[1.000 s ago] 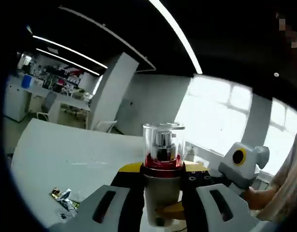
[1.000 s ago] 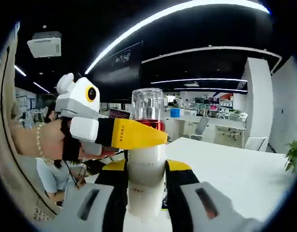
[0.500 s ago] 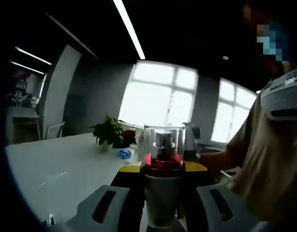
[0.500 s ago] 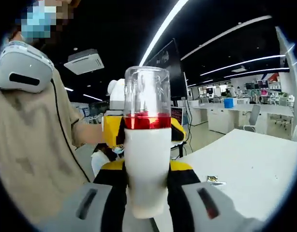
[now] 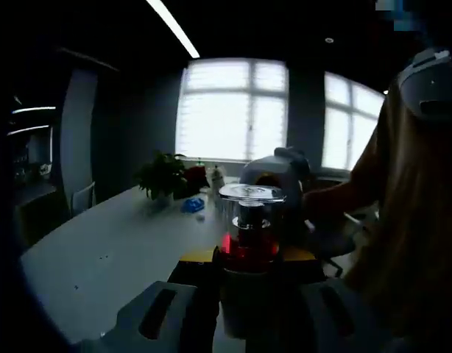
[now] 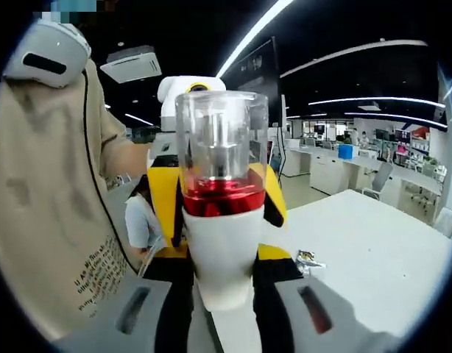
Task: Arrange the skincare products in the storage area until every visible bottle or jar stands upright without overlapping.
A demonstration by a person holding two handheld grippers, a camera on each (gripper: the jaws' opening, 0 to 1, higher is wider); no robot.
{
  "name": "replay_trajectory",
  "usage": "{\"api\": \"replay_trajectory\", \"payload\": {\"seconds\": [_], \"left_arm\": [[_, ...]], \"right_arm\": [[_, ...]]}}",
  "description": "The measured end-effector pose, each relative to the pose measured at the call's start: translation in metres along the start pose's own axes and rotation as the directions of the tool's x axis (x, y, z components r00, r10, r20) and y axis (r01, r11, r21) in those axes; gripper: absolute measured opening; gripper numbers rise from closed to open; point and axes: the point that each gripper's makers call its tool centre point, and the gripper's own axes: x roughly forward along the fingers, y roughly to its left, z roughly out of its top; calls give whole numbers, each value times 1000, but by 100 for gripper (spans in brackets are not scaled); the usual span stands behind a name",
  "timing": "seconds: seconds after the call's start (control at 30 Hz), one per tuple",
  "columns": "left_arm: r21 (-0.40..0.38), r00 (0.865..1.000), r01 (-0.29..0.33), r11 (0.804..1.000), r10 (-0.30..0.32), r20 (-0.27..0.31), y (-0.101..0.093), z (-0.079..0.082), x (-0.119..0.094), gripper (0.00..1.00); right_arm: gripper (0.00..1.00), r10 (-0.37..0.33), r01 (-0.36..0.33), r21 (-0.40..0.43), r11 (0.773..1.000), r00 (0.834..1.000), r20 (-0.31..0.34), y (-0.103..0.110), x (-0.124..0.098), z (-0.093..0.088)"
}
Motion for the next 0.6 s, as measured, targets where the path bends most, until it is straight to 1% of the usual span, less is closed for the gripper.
{"api": "replay_trajectory", "payload": {"seconds": [0.03,0.1,0.13,0.2,0.23,0.27,0.33,0.37,0.4,0.5,0.6], "left_arm": [[-5,1000,-2,1000,2,-16,3,-9,4,25],[-6,999,-3,1000,3,-42,7,-20,8,25],[-11,998,-4,1000,3,-59,10,-29,12,25],[-22,997,-4,1000,2,-79,16,-43,20,25],[-25,997,-4,1000,2,-83,18,-46,21,25],[-28,995,-1,1000,-2,-97,21,-54,26,25],[-45,993,5,999,-10,-114,26,-67,32,25],[-47,992,9,999,-15,-124,27,-72,35,25],[-55,990,14,998,-21,-136,30,-80,38,25],[-67,986,22,998,-32,-162,36,-96,46,25],[-53,982,22,998,-32,-186,43,-111,55,25]], "right_arm": [[30,-5,5,-4,1000,1000,-21,-2,2,-11],[30,-14,13,-18,1000,999,-48,-6,4,-24],[30,-16,15,-21,1000,998,-65,-8,6,-34],[30,-27,25,-19,999,996,-88,-14,9,-51],[30,-31,30,-15,999,995,-93,-17,10,-56],[30,-34,34,0,999,994,-103,-19,12,-66],[30,-46,47,6,999,992,-118,-23,14,-80],[30,-47,48,5,999,992,-121,-23,15,-82],[30,-48,50,10,999,990,-134,-25,16,-90],[31,-52,56,17,998,986,-160,-32,18,-108],[31,-75,77,-1,997,976,-204,-42,18,-127]]}}
